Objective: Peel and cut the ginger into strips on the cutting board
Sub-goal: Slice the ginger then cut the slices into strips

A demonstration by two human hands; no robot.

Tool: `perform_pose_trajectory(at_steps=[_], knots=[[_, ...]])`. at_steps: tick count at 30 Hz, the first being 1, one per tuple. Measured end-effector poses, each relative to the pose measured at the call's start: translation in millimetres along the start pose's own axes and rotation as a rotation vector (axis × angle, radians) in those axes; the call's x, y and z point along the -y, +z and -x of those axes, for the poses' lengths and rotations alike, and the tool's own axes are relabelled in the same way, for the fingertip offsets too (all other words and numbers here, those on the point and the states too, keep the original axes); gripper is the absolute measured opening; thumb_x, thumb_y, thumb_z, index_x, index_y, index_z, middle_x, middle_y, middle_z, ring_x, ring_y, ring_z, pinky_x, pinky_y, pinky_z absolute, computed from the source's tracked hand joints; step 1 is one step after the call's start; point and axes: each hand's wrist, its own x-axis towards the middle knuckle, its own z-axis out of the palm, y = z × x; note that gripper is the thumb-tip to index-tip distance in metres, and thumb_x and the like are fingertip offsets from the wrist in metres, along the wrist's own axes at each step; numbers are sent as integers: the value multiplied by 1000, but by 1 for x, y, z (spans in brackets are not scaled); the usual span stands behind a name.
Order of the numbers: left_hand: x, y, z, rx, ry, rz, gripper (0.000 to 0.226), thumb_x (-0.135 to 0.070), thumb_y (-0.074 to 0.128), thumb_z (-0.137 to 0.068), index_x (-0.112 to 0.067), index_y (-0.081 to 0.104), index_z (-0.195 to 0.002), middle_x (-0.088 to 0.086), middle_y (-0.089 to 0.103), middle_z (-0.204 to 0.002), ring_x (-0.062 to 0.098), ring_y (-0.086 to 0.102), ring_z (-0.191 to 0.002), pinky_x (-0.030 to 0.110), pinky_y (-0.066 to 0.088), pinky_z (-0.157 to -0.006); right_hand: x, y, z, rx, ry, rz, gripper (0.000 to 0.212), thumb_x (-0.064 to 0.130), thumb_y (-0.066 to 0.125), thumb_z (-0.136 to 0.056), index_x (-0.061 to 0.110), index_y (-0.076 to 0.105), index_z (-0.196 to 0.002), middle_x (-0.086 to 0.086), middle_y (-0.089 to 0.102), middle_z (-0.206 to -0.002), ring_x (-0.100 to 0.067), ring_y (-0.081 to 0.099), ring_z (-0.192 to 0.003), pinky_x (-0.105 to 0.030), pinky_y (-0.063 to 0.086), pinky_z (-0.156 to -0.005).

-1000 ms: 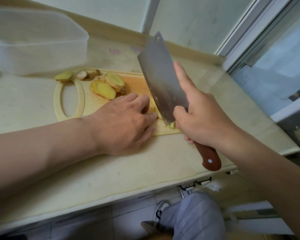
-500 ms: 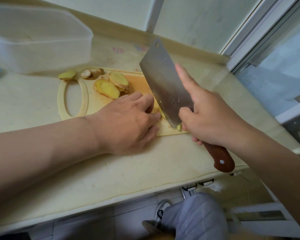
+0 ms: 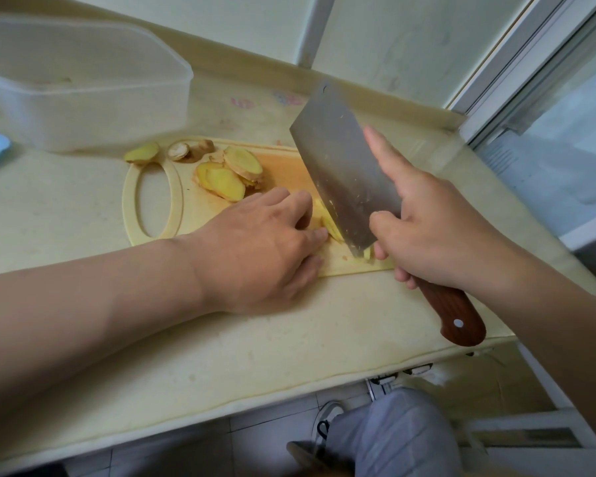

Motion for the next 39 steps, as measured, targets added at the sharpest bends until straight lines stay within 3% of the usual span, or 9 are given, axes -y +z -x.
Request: perform_pose_trajectory(at_steps=[12,25,32,36,39], knots=[[1,1,0,-23,5,21,56,-44,27,-97,-11,71,-110,12,56,-102,31,53,-80,45,51,-75,-2,6,2,1,7,-67,94,6,44,-97,72,7,-153,-6,72,-67,-22,67,-46,-31,56,-43],[0,2,0,-13,-12,20,59,-47,23,-97,-15,70,-112,10,53,-103,29,50,-82,45,50,-78,7,-1,-8,104,26,20,92,10,43,-98,72,3,-152,-8,70,-78,-21,66,-44,-34,56,-43],[-2,1,-2,-9,-14,-1,62,-45,20,-99,-13,71,-114,10,54,-102,29,50,-81,45,49,-78,22,6,-37,120,-5,107,97,5,42,-90,56,0,-162,-10,71,-72,-23,65,-41,-33,54,-39],[-1,1,0,-7,-7,-9,57,-45,25,-99,-14,71,-114,10,54,-101,28,49,-80,45,50,-78,19,8,-36,97,37,34,98,5,42,-89,59,0,-160,-13,73,-69,-30,68,-47,-31,54,-40],[-1,1,0,-16,-8,-3,57,-45,27,-97,-13,70,-115,11,55,-101,30,50,-80,45,51,-78,14,5,-25,124,54,24,96,6,43,-92,63,2,-158,-13,72,-75,-24,66,-44,-34,56,-41]])
